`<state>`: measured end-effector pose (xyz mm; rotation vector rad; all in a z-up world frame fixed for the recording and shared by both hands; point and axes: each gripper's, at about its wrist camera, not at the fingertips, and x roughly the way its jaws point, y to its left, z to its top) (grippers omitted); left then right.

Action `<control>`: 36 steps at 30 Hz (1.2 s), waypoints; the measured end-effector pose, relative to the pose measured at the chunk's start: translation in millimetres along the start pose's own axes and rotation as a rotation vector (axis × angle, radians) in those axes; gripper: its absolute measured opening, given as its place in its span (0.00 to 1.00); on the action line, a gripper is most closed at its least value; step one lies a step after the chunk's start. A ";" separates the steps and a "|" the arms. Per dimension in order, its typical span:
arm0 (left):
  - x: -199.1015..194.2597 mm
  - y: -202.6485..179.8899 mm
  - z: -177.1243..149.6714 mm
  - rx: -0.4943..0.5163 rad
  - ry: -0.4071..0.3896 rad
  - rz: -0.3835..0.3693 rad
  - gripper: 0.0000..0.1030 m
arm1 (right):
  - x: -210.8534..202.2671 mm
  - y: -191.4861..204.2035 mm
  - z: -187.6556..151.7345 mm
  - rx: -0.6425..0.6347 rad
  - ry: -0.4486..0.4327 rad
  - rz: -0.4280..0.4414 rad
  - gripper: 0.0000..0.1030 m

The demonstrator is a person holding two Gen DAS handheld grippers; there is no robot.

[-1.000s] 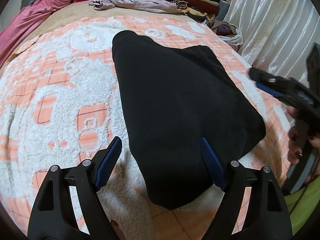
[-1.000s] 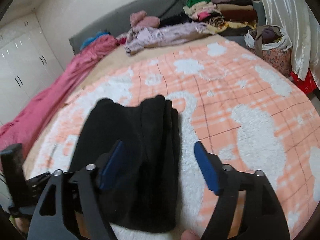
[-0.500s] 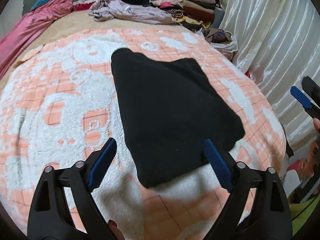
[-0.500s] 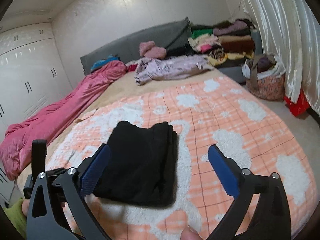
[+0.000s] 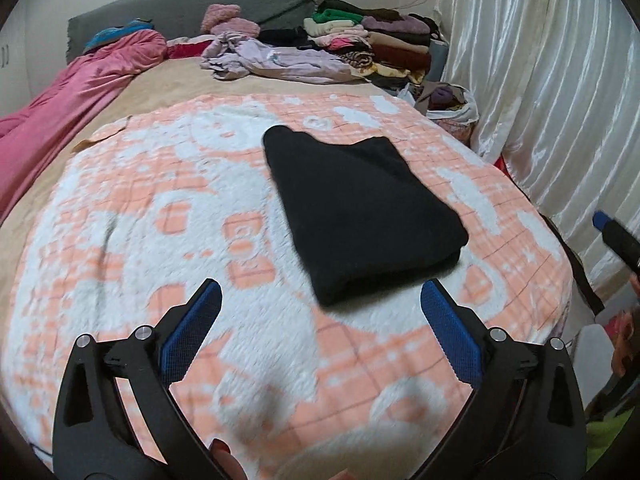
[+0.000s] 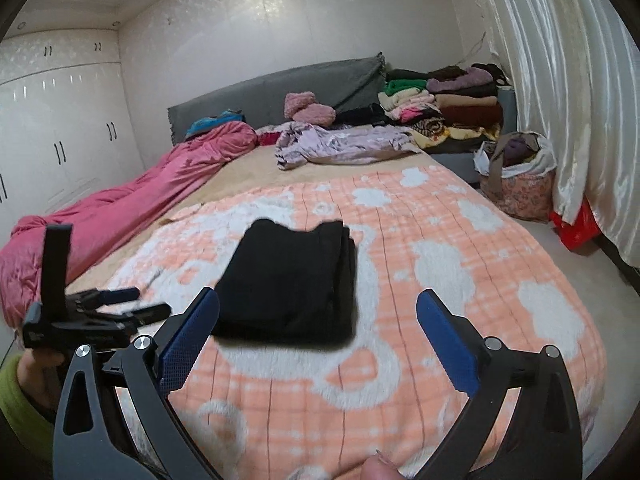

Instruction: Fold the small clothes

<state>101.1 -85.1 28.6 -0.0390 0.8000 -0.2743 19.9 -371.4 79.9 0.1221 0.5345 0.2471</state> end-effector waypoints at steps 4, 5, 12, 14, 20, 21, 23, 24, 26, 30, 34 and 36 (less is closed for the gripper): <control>-4.4 9.1 -17.3 -0.014 0.009 0.026 0.91 | -1.0 14.9 -28.2 -0.034 0.034 -0.041 0.96; -5.5 11.5 -21.0 -0.015 0.010 0.033 0.91 | -0.4 17.7 -35.2 -0.032 0.041 -0.044 0.96; -11.7 24.7 -41.6 -0.038 0.026 0.057 0.91 | 13.2 24.3 -63.2 0.008 0.112 -0.066 0.96; -13.3 26.1 -42.5 -0.044 0.027 0.055 0.91 | 15.4 24.4 -64.5 0.011 0.119 -0.072 0.96; -16.0 25.6 -47.0 -0.046 0.035 0.053 0.91 | 13.4 24.2 -64.7 0.017 0.118 -0.089 0.96; -16.3 25.7 -47.1 -0.047 0.036 0.052 0.91 | 13.9 24.4 -65.1 0.019 0.121 -0.089 0.96; -17.1 25.6 -47.6 -0.047 0.035 0.051 0.91 | 13.2 23.8 -66.7 0.021 0.123 -0.089 0.96; -17.1 25.7 -47.6 -0.048 0.036 0.052 0.91 | 13.3 23.7 -66.7 0.020 0.125 -0.089 0.96; -17.2 25.8 -47.7 -0.050 0.036 0.052 0.91 | 13.3 23.1 -67.4 0.023 0.129 -0.092 0.96; -18.6 25.6 -48.5 -0.052 0.037 0.056 0.91 | 13.2 23.3 -68.2 0.023 0.131 -0.091 0.96; -18.6 27.7 -50.0 -0.057 0.041 0.057 0.91 | 14.1 25.0 -69.3 0.015 0.136 -0.088 0.96; -19.7 27.6 -50.5 -0.054 0.041 0.058 0.91 | 14.8 25.9 -69.7 0.013 0.138 -0.085 0.96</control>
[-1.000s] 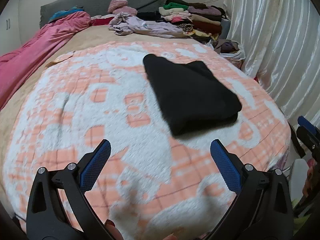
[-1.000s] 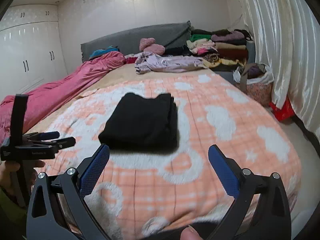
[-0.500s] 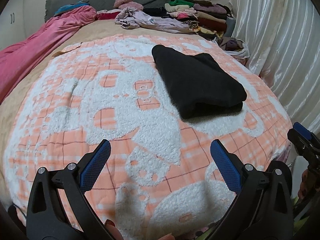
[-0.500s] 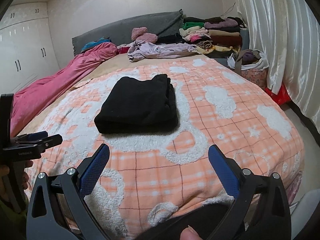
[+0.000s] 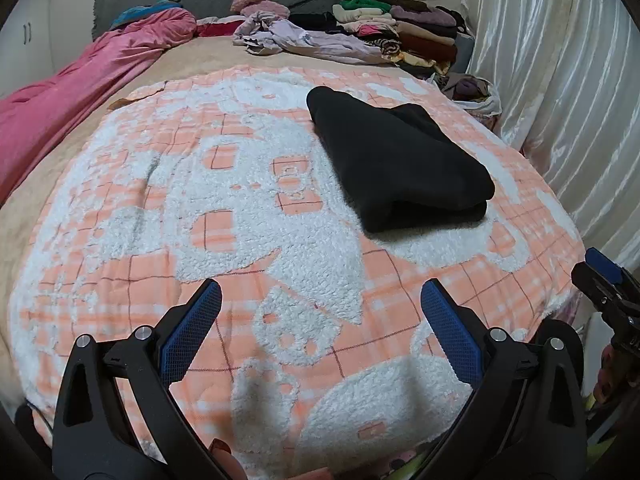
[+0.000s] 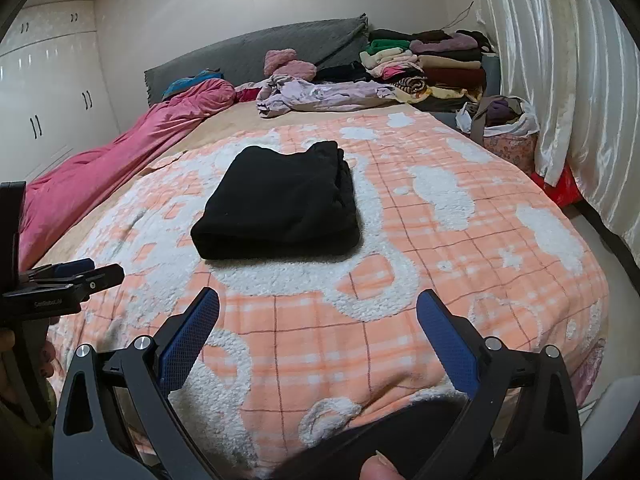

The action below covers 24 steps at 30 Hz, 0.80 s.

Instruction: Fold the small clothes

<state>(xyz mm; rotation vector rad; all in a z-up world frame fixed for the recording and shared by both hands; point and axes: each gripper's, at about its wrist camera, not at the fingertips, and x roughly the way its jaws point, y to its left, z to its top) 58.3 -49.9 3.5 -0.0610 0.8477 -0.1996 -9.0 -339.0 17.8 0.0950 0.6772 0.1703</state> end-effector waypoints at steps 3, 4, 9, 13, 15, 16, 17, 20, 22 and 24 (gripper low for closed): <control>-0.5 1.2 0.0 -0.005 0.000 -0.003 0.91 | 1.3 2.2 -0.3 -0.004 0.005 0.002 0.96; 0.2 0.2 0.1 -0.001 0.001 0.001 0.91 | 1.8 2.4 -0.7 -0.004 0.007 0.003 0.96; -1.1 1.4 -0.5 -0.002 -0.001 0.001 0.91 | 2.7 3.7 -0.2 -0.007 0.010 0.004 0.96; -0.3 0.6 -0.1 0.001 0.000 0.003 0.91 | 2.6 3.8 -0.1 -0.008 0.010 0.005 0.96; -0.1 0.2 0.1 0.000 0.000 0.003 0.91 | 3.3 4.5 -0.5 -0.013 0.011 0.004 0.96; -0.3 0.3 0.0 0.000 0.000 0.004 0.91 | 3.8 5.1 -0.7 -0.011 0.012 0.005 0.96; -0.2 0.1 0.0 0.000 0.000 0.004 0.91 | 3.8 5.3 -0.7 -0.009 0.012 0.004 0.96; -0.1 -0.1 0.1 0.000 0.001 0.004 0.91 | 3.9 6.4 -1.5 -0.013 0.012 0.004 0.96; -0.6 0.8 -0.3 0.000 0.004 0.003 0.91 | 4.6 7.5 -2.4 -0.014 0.016 0.006 0.96; -1.1 0.9 -0.4 -0.003 0.001 0.002 0.91 | 5.2 7.8 -3.9 -0.017 0.019 0.005 0.96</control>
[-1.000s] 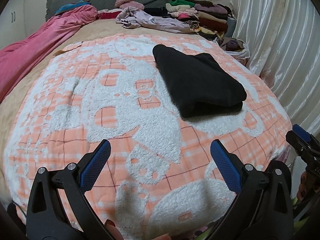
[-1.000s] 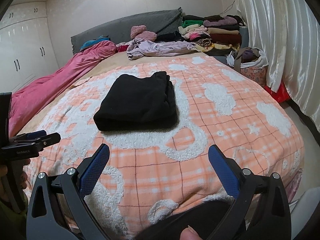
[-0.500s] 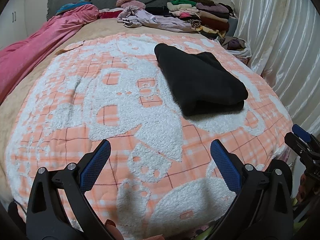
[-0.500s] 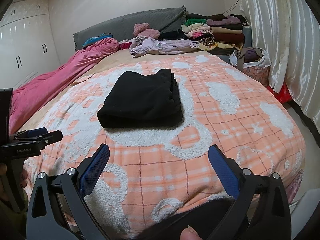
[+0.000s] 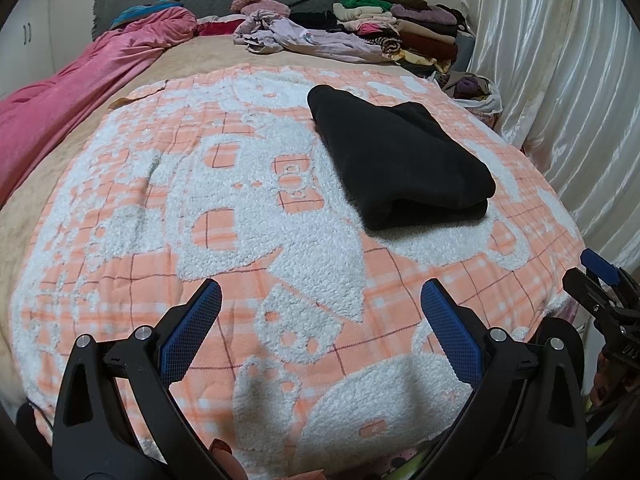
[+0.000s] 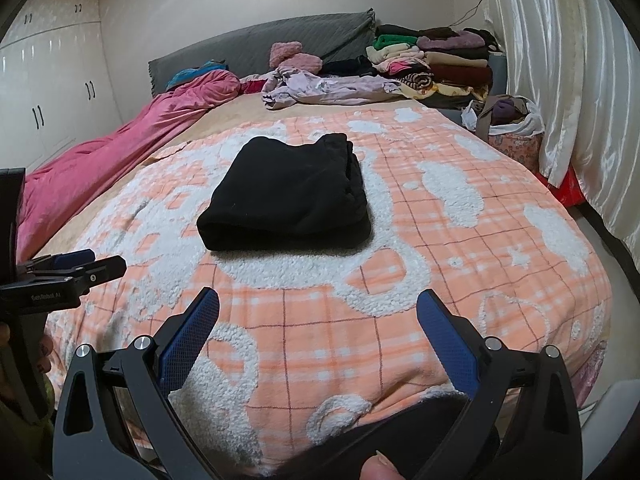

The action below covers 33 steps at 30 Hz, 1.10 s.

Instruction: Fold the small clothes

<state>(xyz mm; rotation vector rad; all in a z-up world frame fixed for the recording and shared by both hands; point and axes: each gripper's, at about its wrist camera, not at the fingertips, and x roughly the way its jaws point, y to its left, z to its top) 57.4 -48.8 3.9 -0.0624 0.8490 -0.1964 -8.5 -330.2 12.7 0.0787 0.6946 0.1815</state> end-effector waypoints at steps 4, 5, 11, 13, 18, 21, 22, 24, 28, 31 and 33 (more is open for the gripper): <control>0.5 -0.3 0.2 0.001 0.001 0.003 0.91 | 1.3 0.9 -0.9 0.000 0.002 -0.002 0.96; 0.8 -0.3 0.2 0.001 0.002 0.002 0.91 | 1.2 1.1 -1.1 0.001 0.003 -0.002 0.96; 1.6 -1.7 -4.4 0.006 0.013 0.000 0.91 | 1.5 1.4 -1.4 -0.002 0.006 -0.002 0.96; 1.3 -1.9 -5.8 0.008 0.014 0.001 0.91 | 1.3 1.1 -1.7 -0.002 0.009 -0.002 0.96; 1.3 -2.2 -5.4 0.007 0.014 0.001 0.91 | 0.7 0.5 -1.9 -0.001 0.010 -0.003 0.96; 1.2 -2.2 -5.0 0.005 0.016 0.000 0.91 | -0.2 0.0 -3.0 -0.001 0.010 -0.003 0.96; 1.2 -2.1 -4.9 0.005 0.018 0.001 0.91 | 0.7 0.4 -1.9 -0.001 0.010 -0.003 0.96; 1.6 -2.1 -3.4 0.005 0.017 -0.001 0.91 | 0.4 0.2 -1.5 -0.001 0.011 -0.006 0.96; 1.4 -1.6 -2.5 0.004 0.019 -0.001 0.91 | -1.2 -2.4 -1.7 0.005 0.008 -0.010 0.96; 1.4 -1.6 -2.9 0.006 0.018 -0.004 0.91 | -1.5 -3.8 -1.3 0.008 0.010 -0.011 0.96; 0.9 -1.2 -3.3 0.005 0.019 -0.008 0.91 | -1.4 -3.9 -1.1 0.007 0.010 -0.010 0.96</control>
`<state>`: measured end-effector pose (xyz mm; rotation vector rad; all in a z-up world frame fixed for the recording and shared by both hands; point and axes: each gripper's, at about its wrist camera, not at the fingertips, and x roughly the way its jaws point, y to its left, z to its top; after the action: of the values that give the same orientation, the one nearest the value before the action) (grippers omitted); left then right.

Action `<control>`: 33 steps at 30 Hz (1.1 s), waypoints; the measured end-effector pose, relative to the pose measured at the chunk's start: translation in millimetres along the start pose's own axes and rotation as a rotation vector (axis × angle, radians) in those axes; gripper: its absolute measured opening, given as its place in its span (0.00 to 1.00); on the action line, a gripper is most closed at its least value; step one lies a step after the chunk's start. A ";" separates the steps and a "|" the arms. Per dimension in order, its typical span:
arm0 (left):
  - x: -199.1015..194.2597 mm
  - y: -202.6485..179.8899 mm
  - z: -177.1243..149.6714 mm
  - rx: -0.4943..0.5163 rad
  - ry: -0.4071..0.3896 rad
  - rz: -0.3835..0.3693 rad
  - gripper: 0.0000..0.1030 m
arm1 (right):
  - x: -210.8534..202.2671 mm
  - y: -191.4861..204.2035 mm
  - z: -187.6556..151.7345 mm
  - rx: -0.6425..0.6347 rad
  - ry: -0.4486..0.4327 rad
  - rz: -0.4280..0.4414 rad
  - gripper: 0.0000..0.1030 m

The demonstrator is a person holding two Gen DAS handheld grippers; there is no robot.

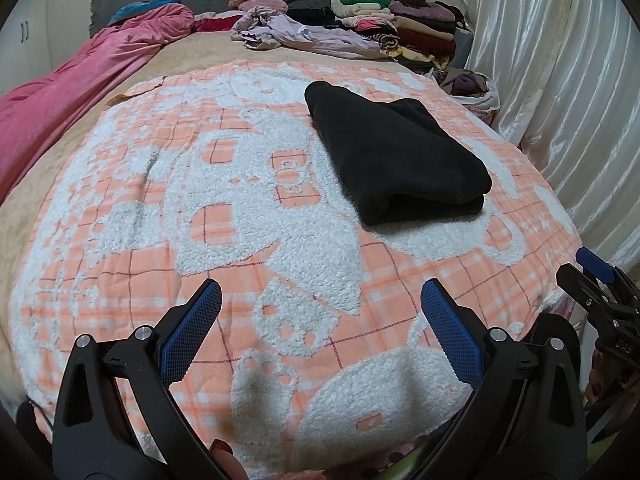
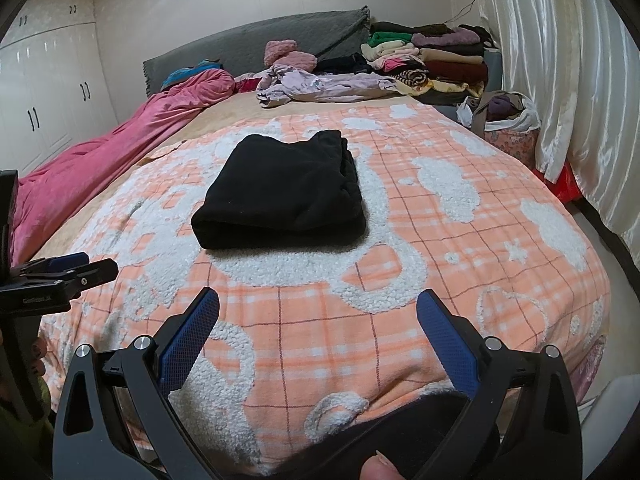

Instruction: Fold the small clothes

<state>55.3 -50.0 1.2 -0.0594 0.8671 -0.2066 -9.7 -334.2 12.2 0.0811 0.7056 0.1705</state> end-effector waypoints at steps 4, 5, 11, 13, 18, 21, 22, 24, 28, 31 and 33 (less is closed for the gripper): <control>-1.1 0.0 -0.3 0.000 0.000 -0.005 0.91 | -0.2 -0.7 0.5 0.000 0.000 -0.001 0.96; -1.5 -0.5 -0.1 0.003 0.002 -0.006 0.91 | -0.1 -0.6 0.6 0.000 0.000 -0.002 0.96; -1.9 -0.7 1.3 0.001 0.010 -0.016 0.91 | -0.7 -3.4 0.0 0.011 0.002 -0.009 0.96; -2.1 -0.8 1.0 0.002 0.011 -0.019 0.91 | -0.6 -3.4 0.2 0.011 0.004 -0.013 0.96; -1.6 0.5 0.8 0.002 0.014 -0.021 0.91 | -1.0 -3.8 0.3 0.013 0.005 -0.015 0.96; 0.4 2.0 1.2 0.023 0.028 0.018 0.91 | -0.7 -5.5 0.5 0.023 0.007 -0.021 0.96; 2.6 4.2 0.7 0.028 0.041 0.043 0.91 | -0.7 -7.3 0.4 0.033 0.007 -0.023 0.96; 5.6 12.8 -0.2 0.014 0.053 0.055 0.91 | -0.9 -11.5 0.4 0.056 0.006 -0.029 0.96; 1.6 53.4 3.8 -0.064 0.034 0.064 0.91 | -10.7 -39.6 0.1 0.158 -0.026 -0.076 0.96; -12.2 105.9 15.1 -0.142 -0.020 0.158 0.91 | -34.5 -86.7 -4.4 0.292 -0.084 -0.172 0.96; -22.2 163.4 24.7 -0.224 -0.043 0.271 0.91 | -57.8 -126.7 -14.1 0.387 -0.133 -0.283 0.96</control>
<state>85.8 113.6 11.7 -0.1531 0.8433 0.1459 -45.9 -469.1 21.8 0.3573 0.6026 -0.2434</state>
